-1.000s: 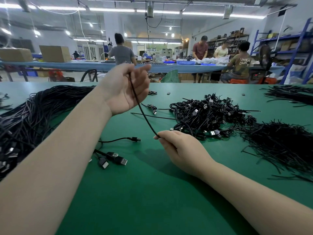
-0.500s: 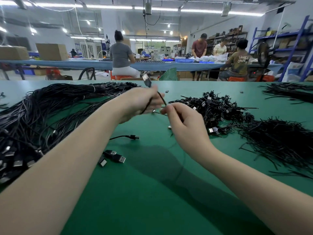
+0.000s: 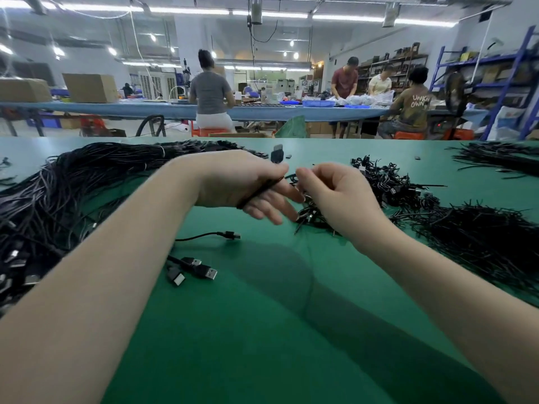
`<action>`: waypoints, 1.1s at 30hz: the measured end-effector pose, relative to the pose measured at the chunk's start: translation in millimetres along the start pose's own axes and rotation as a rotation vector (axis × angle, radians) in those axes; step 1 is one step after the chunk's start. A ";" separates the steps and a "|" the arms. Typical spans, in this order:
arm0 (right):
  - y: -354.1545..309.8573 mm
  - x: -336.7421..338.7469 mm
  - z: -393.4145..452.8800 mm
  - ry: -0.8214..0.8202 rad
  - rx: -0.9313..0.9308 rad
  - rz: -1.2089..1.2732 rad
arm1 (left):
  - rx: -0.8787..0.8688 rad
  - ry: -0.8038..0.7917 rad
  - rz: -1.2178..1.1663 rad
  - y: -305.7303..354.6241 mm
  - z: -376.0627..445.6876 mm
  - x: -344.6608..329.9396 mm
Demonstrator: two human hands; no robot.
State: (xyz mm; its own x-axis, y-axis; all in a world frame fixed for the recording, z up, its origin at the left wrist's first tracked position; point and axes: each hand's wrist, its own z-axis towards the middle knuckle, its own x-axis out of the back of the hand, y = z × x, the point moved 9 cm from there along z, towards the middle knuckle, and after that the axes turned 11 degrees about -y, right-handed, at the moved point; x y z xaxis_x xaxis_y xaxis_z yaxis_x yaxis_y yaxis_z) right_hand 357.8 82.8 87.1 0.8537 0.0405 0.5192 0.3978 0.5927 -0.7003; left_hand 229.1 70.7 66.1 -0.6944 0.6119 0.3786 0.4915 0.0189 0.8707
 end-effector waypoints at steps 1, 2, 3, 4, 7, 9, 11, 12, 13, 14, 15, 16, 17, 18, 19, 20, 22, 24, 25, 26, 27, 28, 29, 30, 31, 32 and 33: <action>-5.4 -0.3 -0.1 0.024 0.015 -0.007 | -0.014 0.082 -0.021 1.9 4.7 4.0; -9.5 -2.0 -1.0 0.036 0.027 -0.004 | -0.046 0.168 -0.037 5.3 6.2 10.1; -13.2 -5.5 -2.1 0.026 0.042 0.004 | -0.078 0.263 -0.021 8.9 4.5 18.5; -15.4 -11.7 -2.8 -0.012 0.058 0.028 | -0.113 0.366 0.026 13.6 0.6 27.6; -6.4 -40.5 -6.7 -0.241 0.014 0.269 | -0.301 0.570 -0.044 30.5 -13.9 44.3; 5.3 -59.9 -12.0 -0.424 -0.049 0.421 | -0.481 0.534 -0.310 41.0 -21.0 43.1; 18.9 -72.1 -17.5 -0.568 -0.122 0.533 | -0.637 0.393 -0.543 53.1 -25.5 37.4; 26.7 -75.0 -20.4 -0.619 -0.169 0.557 | -0.699 0.312 -0.625 58.7 -27.9 34.3; 35.0 -76.1 -23.0 -0.654 -0.220 0.537 | -0.744 0.241 -0.684 63.2 -30.9 31.8; 43.6 -75.3 -25.1 -0.667 -0.271 0.474 | -0.771 0.185 -0.715 66.5 -34.4 29.9; 51.8 -70.9 -25.3 -0.648 -0.316 0.373 | -0.776 0.130 -0.715 68.4 -37.3 28.3; 58.2 -62.1 -22.7 -0.589 -0.347 0.262 | -0.752 0.066 -0.675 69.0 -37.8 24.8; 61.7 -49.5 -18.1 -0.496 -0.365 0.167 | -0.689 0.009 -0.578 66.9 -36.3 18.4; 62.2 -35.0 -12.7 -0.391 -0.368 0.109 | -0.577 -0.016 -0.421 59.8 -31.7 11.2; 58.9 -21.4 -7.3 -0.297 -0.353 0.085 | -0.422 -0.002 -0.216 47.1 -23.4 5.5; 52.3 -10.8 -2.2 -0.229 -0.321 0.078 | -0.246 0.035 0.008 31.6 -14.2 2.2; 35.0 -1.3 4.7 -0.187 -0.252 0.114 | 0.010 0.132 0.295 9.3 -0.4 0.9; 18.9 -7.6 5.8 -0.231 -0.214 0.240 | 0.011 0.269 0.262 5.1 7.4 5.4; 12.0 -14.4 4.3 -0.272 -0.202 0.305 | -0.051 0.334 0.147 5.4 8.7 10.3; 6.6 -22.3 2.1 -0.318 -0.190 0.352 | -0.127 0.379 -0.015 5.7 9.0 14.7; 2.7 -30.3 -0.6 -0.365 -0.178 0.382 | -0.207 0.398 -0.191 6.4 8.9 17.8; 0.9 -37.9 -3.3 -0.409 -0.165 0.399 | -0.282 0.392 -0.340 8.6 8.8 19.1; 1.2 -44.8 -5.7 -0.442 -0.154 0.408 | -0.347 0.368 -0.445 11.9 9.1 18.8; 3.6 -50.3 -7.7 -0.465 -0.151 0.416 | -0.403 0.334 -0.518 16.2 8.8 17.0; 7.9 -54.5 -9.5 -0.482 -0.157 0.422 | -0.447 0.300 -0.569 20.7 8.2 14.6; 13.1 -57.2 -11.0 -0.495 -0.166 0.421 | -0.479 0.279 -0.602 24.2 6.9 12.6; 18.7 -58.2 -12.4 -0.504 -0.177 0.410 | -0.497 0.274 -0.625 26.5 5.7 11.3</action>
State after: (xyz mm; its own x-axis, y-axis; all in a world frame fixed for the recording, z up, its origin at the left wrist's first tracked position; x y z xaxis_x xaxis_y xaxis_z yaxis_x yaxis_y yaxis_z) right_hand 319.7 81.5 37.8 0.7028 0.6304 0.3296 0.1608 0.3106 -0.9368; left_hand 237.2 82.7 91.7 -0.8960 0.3903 -0.2117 -0.2696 -0.0993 0.9578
